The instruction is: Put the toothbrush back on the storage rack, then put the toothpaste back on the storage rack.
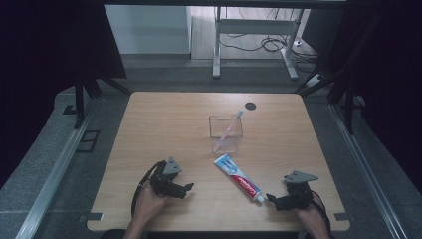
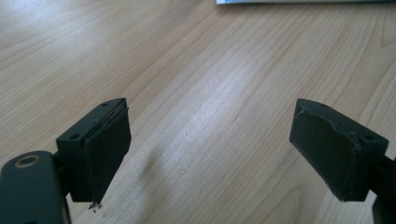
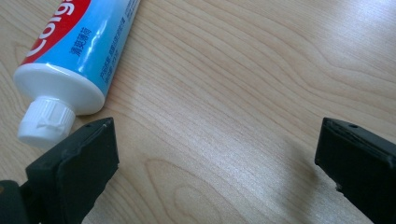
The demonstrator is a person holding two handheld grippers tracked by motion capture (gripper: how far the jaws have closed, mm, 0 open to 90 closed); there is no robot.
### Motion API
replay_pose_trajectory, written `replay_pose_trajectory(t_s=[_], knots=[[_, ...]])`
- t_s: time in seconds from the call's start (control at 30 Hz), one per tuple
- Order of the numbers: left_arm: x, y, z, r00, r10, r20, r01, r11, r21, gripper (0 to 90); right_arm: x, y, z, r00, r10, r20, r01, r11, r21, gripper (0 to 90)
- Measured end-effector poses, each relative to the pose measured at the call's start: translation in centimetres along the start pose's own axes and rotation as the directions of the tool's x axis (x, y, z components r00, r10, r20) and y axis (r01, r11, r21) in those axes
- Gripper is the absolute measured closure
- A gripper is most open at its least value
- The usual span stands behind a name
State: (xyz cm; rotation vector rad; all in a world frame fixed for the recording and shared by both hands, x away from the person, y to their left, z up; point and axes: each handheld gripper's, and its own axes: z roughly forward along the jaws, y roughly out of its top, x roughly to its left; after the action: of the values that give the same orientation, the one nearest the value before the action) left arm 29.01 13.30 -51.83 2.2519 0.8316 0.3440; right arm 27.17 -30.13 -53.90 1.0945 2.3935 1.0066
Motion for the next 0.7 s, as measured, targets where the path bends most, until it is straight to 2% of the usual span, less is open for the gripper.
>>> replay_pose_trajectory(t_s=[0.27,0.4,0.5,0.63,0.7], knots=[[-0.02,-0.35,0.01,1.0000,-0.003,-0.001,0.003,1.0000,-0.005,12.8,0.28,0.20,0.01,0.9997,-0.025,0.000,0.025,1.000,0.011,0.2],[0.06,-0.47,-0.13,1.0000,-0.007,-0.004,0.006,0.9999,-0.010,12.8,0.07,0.19,-0.17,0.9999,-0.011,-0.011,0.011,1.000,0.012,0.8],[0.26,-0.49,-0.34,0.9999,-0.016,0.004,0.016,0.9995,-0.027,12.7,0.26,0.39,-0.15,0.9990,0.018,-0.040,-0.018,1.000,0.011,2.4],[0.56,-0.58,-0.65,0.9993,-0.036,0.013,0.036,0.9983,-0.045,12.7,0.85,0.59,-0.23,0.9990,0.013,-0.042,-0.011,0.998,0.055,2.5],[0.65,-0.63,-0.68,0.9989,-0.043,0.015,0.044,0.9979,-0.048,12.7,0.83,0.67,-0.49,0.9976,0.044,-0.053,-0.040,0.997,0.065,5.7]])
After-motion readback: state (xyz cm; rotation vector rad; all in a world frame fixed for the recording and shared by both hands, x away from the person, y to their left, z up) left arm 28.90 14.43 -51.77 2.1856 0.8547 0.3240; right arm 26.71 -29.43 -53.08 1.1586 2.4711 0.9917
